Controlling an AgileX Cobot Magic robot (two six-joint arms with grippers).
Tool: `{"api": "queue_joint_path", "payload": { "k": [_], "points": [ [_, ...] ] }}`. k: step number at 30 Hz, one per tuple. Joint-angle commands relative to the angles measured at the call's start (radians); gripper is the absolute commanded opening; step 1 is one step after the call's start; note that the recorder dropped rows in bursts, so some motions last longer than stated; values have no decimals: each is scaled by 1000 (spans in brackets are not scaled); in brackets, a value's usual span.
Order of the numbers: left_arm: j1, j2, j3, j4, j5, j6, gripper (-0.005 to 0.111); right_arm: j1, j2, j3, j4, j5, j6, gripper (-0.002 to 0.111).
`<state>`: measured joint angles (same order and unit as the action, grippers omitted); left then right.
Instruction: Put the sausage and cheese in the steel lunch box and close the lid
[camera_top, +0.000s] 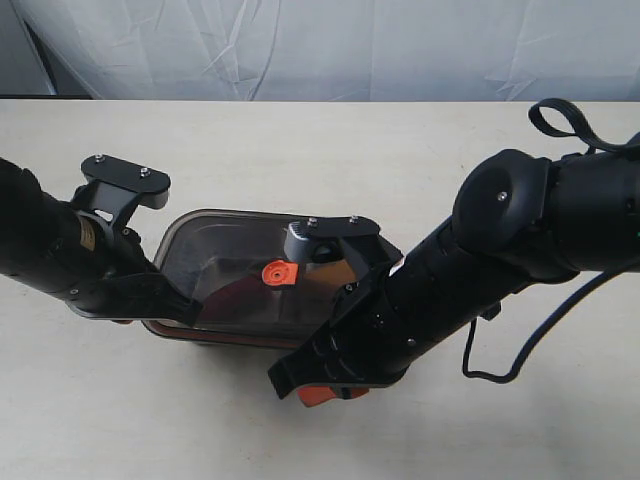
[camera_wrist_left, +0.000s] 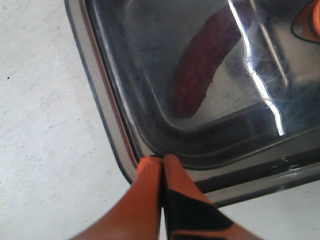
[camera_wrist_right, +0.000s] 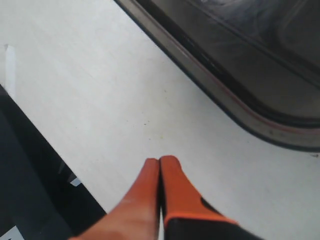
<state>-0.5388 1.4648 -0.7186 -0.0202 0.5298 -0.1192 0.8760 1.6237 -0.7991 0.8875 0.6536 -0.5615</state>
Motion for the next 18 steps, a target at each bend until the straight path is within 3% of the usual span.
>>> {"api": "queue_joint_path", "payload": {
  "k": [1, 18],
  "points": [
    [-1, 2, 2, -8, -7, 0, 0, 3, -2, -4, -18, -19, -6, 0],
    [-1, 2, 2, -6, -30, 0, 0, 3, -2, -4, -45, -69, -6, 0]
  ]
}}
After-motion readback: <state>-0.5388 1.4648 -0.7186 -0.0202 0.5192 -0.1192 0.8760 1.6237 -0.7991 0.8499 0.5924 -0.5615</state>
